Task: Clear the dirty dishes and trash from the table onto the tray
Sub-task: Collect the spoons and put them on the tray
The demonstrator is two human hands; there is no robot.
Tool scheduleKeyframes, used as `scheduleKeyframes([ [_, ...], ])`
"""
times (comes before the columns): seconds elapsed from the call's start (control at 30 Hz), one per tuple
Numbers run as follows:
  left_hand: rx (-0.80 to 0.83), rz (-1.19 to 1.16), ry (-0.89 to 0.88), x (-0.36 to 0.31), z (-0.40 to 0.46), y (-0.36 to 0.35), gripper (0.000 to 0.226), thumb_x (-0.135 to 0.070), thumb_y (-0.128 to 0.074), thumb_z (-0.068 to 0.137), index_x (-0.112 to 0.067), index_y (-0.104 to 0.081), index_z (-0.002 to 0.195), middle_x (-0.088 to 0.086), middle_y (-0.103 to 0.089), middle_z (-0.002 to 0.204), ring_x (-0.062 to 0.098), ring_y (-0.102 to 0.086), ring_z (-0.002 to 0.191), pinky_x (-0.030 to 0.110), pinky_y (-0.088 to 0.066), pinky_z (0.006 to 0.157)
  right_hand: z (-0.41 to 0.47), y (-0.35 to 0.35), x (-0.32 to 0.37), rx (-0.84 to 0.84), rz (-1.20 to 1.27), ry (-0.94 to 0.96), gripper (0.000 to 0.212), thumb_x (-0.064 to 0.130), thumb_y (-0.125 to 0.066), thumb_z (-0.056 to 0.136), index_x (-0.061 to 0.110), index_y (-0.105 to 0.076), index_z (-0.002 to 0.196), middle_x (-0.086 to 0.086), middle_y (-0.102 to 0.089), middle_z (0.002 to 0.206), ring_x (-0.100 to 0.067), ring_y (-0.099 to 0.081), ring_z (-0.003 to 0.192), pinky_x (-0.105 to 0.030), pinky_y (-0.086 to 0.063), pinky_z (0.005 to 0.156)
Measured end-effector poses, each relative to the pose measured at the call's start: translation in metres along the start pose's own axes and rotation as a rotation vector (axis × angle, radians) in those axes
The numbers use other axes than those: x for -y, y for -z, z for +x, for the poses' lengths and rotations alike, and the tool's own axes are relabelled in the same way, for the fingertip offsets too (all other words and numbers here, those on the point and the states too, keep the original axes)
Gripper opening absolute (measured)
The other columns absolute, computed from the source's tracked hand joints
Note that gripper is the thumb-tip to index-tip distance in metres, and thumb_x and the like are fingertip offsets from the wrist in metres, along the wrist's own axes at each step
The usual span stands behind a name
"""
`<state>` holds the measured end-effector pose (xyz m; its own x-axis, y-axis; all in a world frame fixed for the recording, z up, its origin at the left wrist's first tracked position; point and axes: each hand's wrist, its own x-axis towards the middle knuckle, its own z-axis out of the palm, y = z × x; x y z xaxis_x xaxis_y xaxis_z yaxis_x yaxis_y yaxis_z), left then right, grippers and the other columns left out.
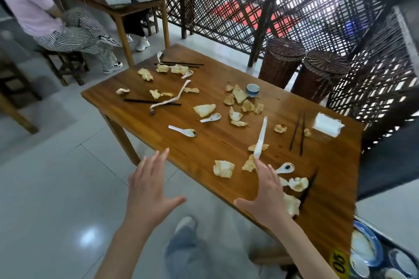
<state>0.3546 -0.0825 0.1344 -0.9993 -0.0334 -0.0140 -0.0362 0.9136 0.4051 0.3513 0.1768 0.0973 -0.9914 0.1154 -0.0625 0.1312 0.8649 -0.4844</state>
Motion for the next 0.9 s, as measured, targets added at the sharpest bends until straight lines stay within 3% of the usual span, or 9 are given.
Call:
scheduleKeyframes([
  [0.23,-0.004,0.059,-0.05,0.054,0.11,0.025,0.118,-0.068,-0.074,0.057,-0.037,-0.004,0.147,-0.007,-0.017,0.156,0.02,-0.013,0.144,0.049,-0.022,0.114,0.089,-0.034,0.06,-0.012,0.067,0.019,0.118,0.052,-0.081,0.06,0.041,0.001,0.144,0.014,-0.016,0.153,-0.018,-0.007,0.144,-0.044,-0.014,0.116],
  [0.5,0.0,0.146,-0.102,0.121,0.232,0.067,0.111,-0.067,-0.07,0.063,-0.035,-0.007,0.148,-0.009,-0.019,0.155,0.018,-0.013,0.143,0.038,-0.019,0.112,0.199,-0.083,0.135,0.001,0.191,-0.04,0.115,0.047,-0.083,0.061,0.038,-0.006,0.146,0.013,-0.019,0.154,-0.018,-0.008,0.144,-0.047,-0.017,0.116],
  [0.9,0.075,0.136,-0.036,0.178,0.359,0.068,0.105,-0.063,-0.072,0.065,-0.032,-0.014,0.147,-0.006,-0.024,0.153,0.02,-0.019,0.142,0.05,-0.02,0.113,0.283,-0.125,0.184,0.035,0.092,-0.114,0.116,0.056,-0.08,0.058,0.039,-0.005,0.145,0.012,-0.023,0.152,-0.018,-0.012,0.143,-0.044,-0.016,0.115],
])
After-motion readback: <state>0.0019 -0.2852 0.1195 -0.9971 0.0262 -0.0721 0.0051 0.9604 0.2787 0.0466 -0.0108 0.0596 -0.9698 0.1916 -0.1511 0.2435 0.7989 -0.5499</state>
